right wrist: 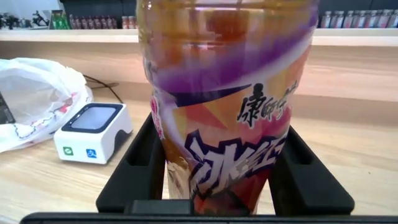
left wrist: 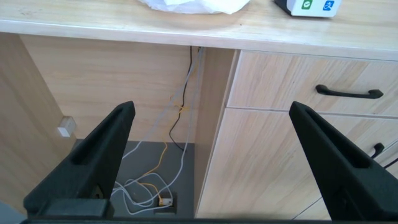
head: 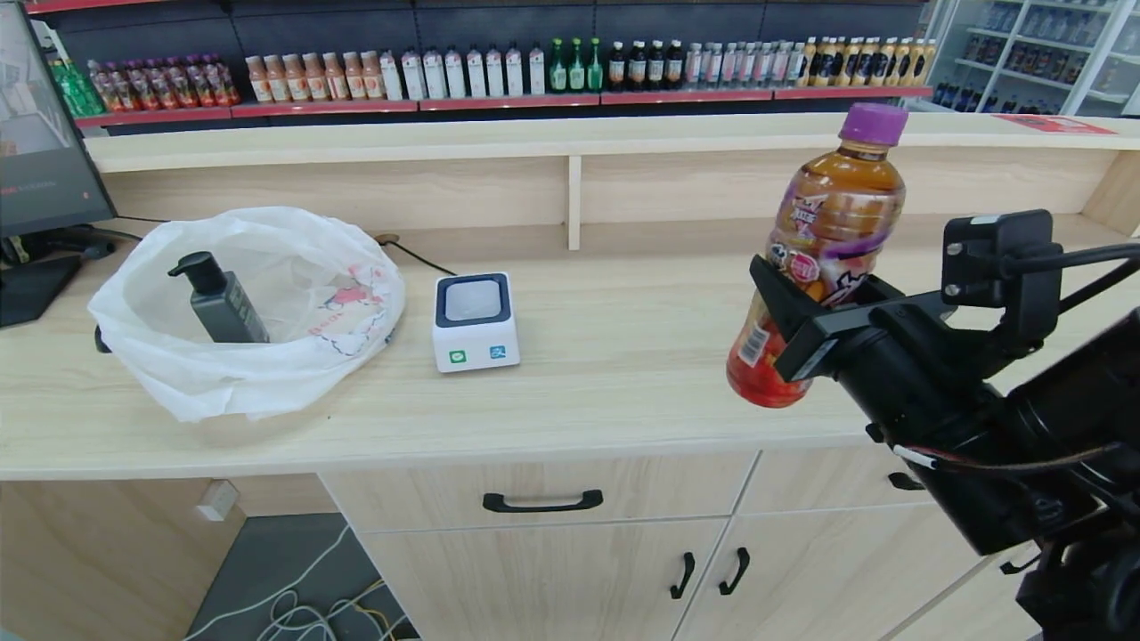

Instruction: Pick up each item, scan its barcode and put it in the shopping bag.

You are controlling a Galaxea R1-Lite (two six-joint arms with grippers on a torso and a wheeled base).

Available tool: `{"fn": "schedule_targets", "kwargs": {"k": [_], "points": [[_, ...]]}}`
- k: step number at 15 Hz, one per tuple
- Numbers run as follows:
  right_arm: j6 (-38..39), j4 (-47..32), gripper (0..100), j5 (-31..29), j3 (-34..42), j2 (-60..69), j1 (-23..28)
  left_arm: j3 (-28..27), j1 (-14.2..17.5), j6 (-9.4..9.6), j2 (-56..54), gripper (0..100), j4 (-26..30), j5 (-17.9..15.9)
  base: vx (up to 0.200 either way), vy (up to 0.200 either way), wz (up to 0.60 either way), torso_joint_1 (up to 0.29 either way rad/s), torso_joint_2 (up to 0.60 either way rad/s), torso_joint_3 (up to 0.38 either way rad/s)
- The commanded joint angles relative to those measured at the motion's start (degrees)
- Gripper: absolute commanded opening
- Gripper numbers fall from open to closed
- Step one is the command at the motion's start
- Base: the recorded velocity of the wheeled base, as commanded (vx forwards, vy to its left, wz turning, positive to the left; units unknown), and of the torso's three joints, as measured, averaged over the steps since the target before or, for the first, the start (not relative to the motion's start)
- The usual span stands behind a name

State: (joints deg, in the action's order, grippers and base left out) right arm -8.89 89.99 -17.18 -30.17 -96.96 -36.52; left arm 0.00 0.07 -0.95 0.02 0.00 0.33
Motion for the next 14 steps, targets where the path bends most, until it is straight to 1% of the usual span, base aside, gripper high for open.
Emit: {"fn": "schedule_targets", "kwargs": {"k": [1, 3, 9, 14], "points": [[-0.17, 0.01, 0, 0.04, -2.26, -1.74, 0.31, 0.0, 0.01, -0.02, -0.02, 100, 0.0, 0.02, 0.0, 0.0, 0.0, 0.0, 0.0, 0.0], [0.19, 0.01, 0, -0.05, -6.3, -3.93, 0.75, 0.0, 0.01, -0.02, -0.02, 100, 0.0, 0.02, 0.0, 0.0, 0.0, 0.0, 0.0, 0.0], [2.65, 0.01, 0, 0.04, -6.39, -4.2, 0.84, 0.0, 0.01, -0.1, -0.02, 100, 0.0, 0.02, 0.0, 0.2, 0.0, 0.008, 0.0, -0.001], [2.73, 0.01, 0, 0.04, -5.95, -3.67, 0.84, 0.0, 0.01, -0.1, -0.02, 100, 0.0, 0.02, 0.0, 0.2, 0.0, 0.002, 0.0, 0.005]]}}
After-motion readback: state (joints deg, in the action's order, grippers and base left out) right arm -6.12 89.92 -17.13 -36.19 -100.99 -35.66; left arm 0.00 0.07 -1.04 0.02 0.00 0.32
